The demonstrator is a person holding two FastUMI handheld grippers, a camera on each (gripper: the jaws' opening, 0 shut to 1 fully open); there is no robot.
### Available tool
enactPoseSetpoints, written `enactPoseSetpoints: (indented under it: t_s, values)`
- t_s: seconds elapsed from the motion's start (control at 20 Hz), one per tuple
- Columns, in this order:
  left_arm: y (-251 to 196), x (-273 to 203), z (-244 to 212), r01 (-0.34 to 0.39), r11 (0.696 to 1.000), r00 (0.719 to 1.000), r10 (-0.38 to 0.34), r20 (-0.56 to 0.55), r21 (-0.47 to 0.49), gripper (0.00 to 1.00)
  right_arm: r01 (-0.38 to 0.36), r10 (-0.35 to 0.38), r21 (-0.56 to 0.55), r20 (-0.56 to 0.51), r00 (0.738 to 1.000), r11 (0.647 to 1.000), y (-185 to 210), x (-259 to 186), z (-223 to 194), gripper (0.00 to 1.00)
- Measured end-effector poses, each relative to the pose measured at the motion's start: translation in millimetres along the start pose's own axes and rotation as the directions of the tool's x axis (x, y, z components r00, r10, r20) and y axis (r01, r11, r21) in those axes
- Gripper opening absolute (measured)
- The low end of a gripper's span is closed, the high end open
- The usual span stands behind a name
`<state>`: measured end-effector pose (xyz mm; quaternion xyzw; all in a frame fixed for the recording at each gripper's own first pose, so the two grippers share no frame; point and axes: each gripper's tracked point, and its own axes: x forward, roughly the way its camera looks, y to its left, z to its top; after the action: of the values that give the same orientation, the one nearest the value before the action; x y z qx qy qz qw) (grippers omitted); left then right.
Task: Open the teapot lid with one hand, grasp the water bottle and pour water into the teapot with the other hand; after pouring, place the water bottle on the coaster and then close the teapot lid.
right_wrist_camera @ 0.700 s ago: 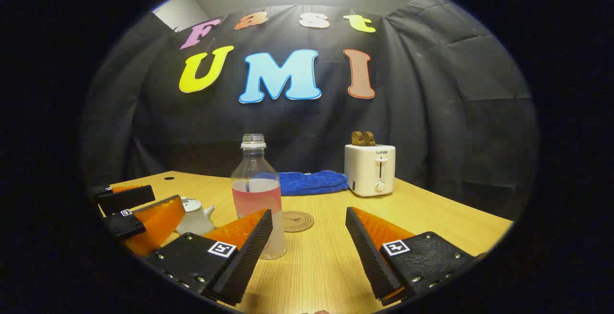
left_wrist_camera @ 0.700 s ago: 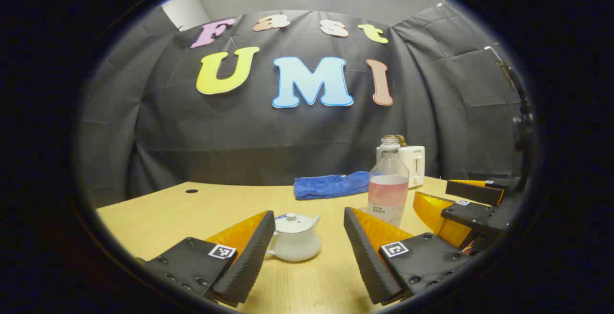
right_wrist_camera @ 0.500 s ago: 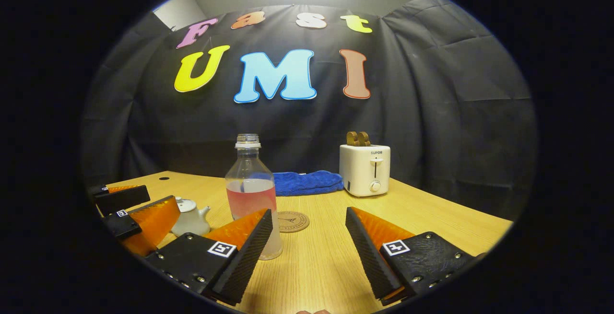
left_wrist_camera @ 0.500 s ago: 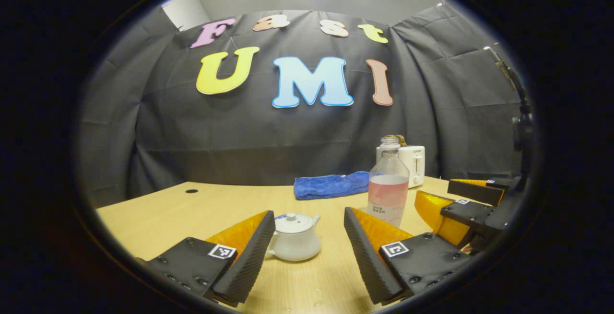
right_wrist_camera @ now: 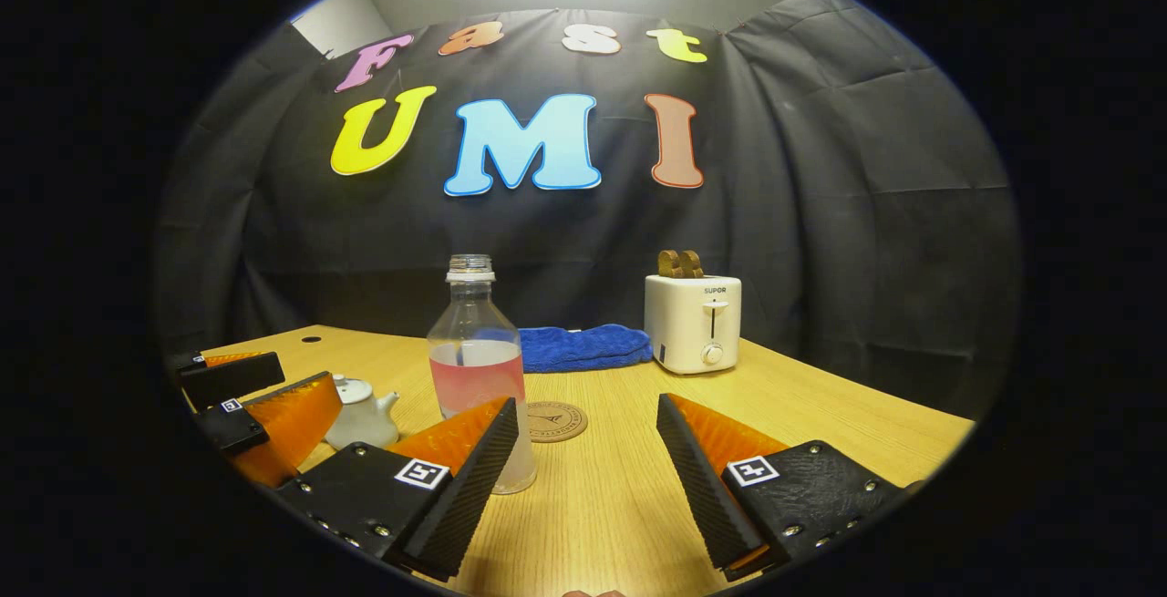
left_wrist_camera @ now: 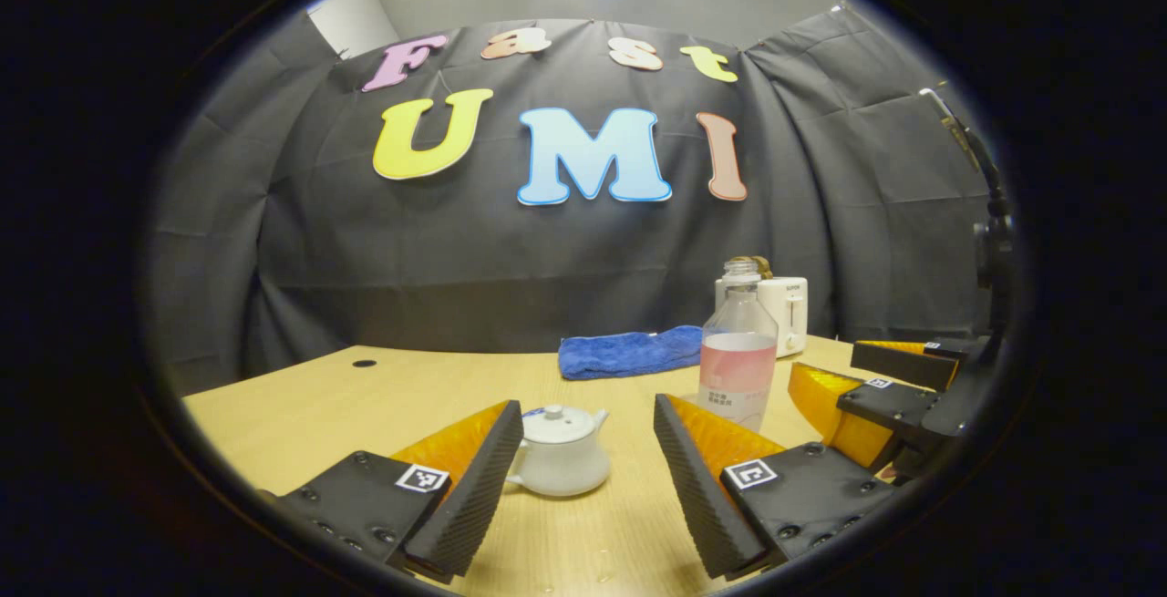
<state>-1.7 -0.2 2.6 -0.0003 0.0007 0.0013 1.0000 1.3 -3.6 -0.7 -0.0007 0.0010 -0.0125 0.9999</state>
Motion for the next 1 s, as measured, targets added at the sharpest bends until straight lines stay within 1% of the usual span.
enactPoseSetpoints:
  t_s: [0.25, 0.65, 0.75, 0.9, 1.0]
  values:
    - [0.5, 0.7, -0.8, 0.000, 1.000, 1.000, 0.000, -0.001, 0.000, 0.96, 0.017, -0.017, 0.001, 0.001, 1.000, 1.000, -3.0, -0.9, -0.6, 0.95]
    - [0.3, -0.6, -0.2, 0.000, 1.000, 1.000, 0.000, 0.000, 0.000, 0.96, 0.016, -0.016, 0.002, 0.001, 1.000, 1.000, -1.4, -0.5, 0.2, 0.95]
    - [1.1, 0.4, -0.5, 0.000, 1.000, 1.000, 0.000, 0.000, 0.000, 0.96, -0.016, 0.016, 0.002, 0.001, 1.000, 1.000, 6.4, -0.1, -0.1, 0.95]
    - [0.6, -0.9, -0.7, 0.000, 1.000, 1.000, 0.000, 0.000, 0.000, 0.96, -0.088, 0.088, -0.002, 0.001, 0.996, 0.996, 20.9, -0.2, 0.7, 0.95]
    - [-1.1, 0.0, -1.0, 0.008, 1.000, 1.000, -0.008, -0.003, 0.001, 0.96, -0.119, 0.119, -0.003, 0.001, 0.993, 0.993, 26.8, -0.7, -0.5, 0.95]
